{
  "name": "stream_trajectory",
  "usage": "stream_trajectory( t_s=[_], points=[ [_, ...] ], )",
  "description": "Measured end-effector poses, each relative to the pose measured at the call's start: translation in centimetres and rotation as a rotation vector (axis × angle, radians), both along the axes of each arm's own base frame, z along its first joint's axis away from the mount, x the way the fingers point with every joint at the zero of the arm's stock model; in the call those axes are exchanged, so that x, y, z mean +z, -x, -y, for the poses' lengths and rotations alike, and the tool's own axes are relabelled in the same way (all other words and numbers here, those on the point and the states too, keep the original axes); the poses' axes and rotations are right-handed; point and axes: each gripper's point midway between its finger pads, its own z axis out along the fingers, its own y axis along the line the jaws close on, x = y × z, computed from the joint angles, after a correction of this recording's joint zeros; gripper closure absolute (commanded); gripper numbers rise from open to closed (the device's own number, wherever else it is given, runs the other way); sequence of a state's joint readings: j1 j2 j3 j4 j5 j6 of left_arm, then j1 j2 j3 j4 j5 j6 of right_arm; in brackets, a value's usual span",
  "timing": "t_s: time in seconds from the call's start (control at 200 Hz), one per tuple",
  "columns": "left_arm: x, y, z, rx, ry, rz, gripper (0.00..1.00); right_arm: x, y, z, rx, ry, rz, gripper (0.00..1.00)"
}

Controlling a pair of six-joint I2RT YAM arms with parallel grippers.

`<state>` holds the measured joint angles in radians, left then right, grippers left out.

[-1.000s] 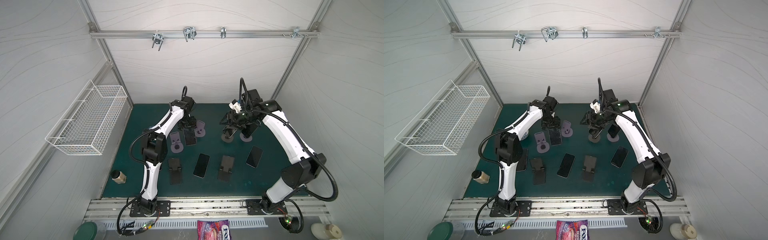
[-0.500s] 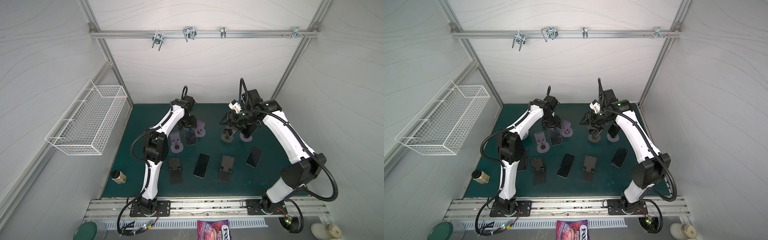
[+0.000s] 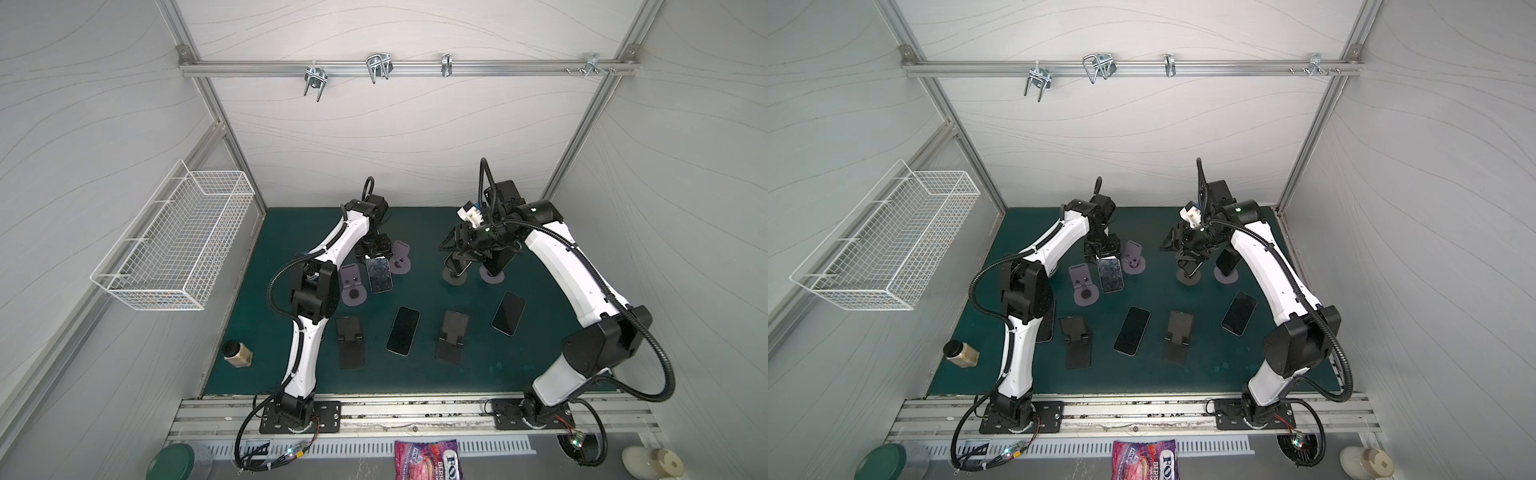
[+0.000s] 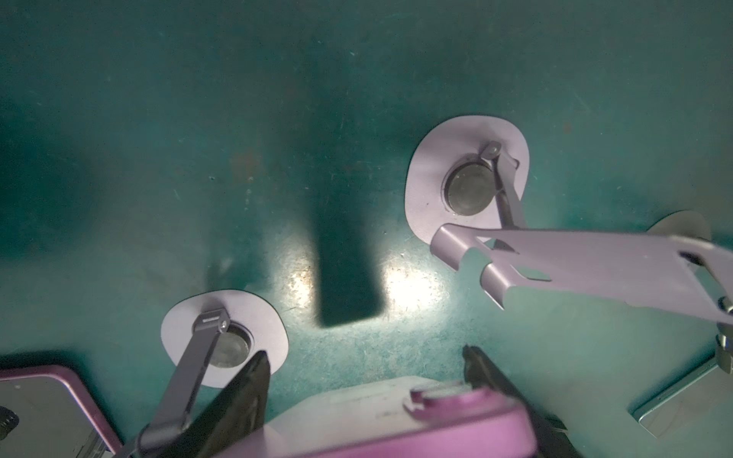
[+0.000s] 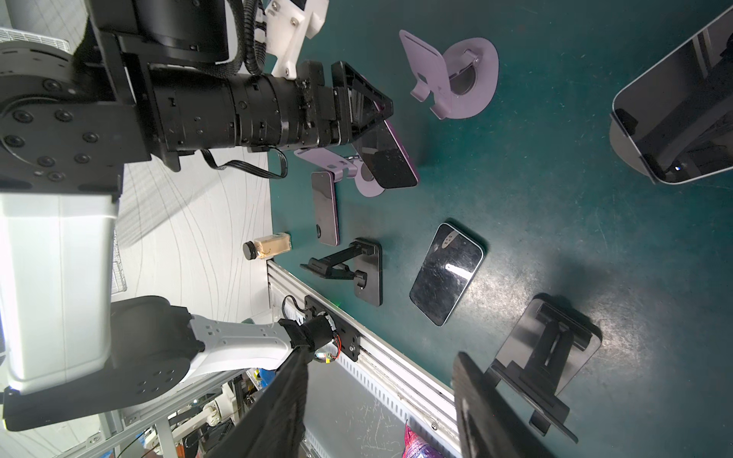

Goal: Remove the phone from the phone stand
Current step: Place the phone at the center of the table.

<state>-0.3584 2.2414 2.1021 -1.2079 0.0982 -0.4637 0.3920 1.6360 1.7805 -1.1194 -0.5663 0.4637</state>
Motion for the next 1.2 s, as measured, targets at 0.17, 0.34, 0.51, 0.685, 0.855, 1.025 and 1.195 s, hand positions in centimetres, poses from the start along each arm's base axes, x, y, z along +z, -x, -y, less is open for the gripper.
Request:
stream_trajectory(
  t_s=[0.17, 0.34, 0.51, 0.685, 0.855, 1.025, 1.195],
  points=[
    [-0.1, 0.0, -0.4, 0.008, -0.003, -0.008, 0.31, 0.0, 0.0, 0.0, 0.001, -0.001, 0.0, 0.41],
    [-0.3, -0.4, -0.3, 0.012, 0.006, -0.013, 0.32, 0.0, 0.0, 0.0, 0.002, -0.003, -0.002, 0.4],
    [-1.5, -0.7, -0.2, 0.014, 0.011, -0.034, 0.32, 0.0, 0.1, -0.1, 0.003, -0.005, -0.003, 0.41],
    [-2.2, -0.7, -0.4, 0.021, 0.01, -0.051, 0.32, 0.1, 0.1, -0.1, 0.005, -0.009, -0.004, 0.4],
    [-1.8, -1.2, -0.6, 0.027, 0.017, -0.039, 0.32, 0.1, 0.1, -0.1, 0.004, -0.009, -0.005, 0.41],
    [-1.6, -1.5, -0.8, 0.033, 0.02, -0.031, 0.32, -0.1, -0.1, 0.0, 0.002, -0.008, -0.01, 0.41],
    [-1.7, -1.5, -1.2, 0.041, 0.018, -0.037, 0.32, -0.5, -0.3, -0.2, 0.002, -0.006, -0.022, 0.41]
  ],
)
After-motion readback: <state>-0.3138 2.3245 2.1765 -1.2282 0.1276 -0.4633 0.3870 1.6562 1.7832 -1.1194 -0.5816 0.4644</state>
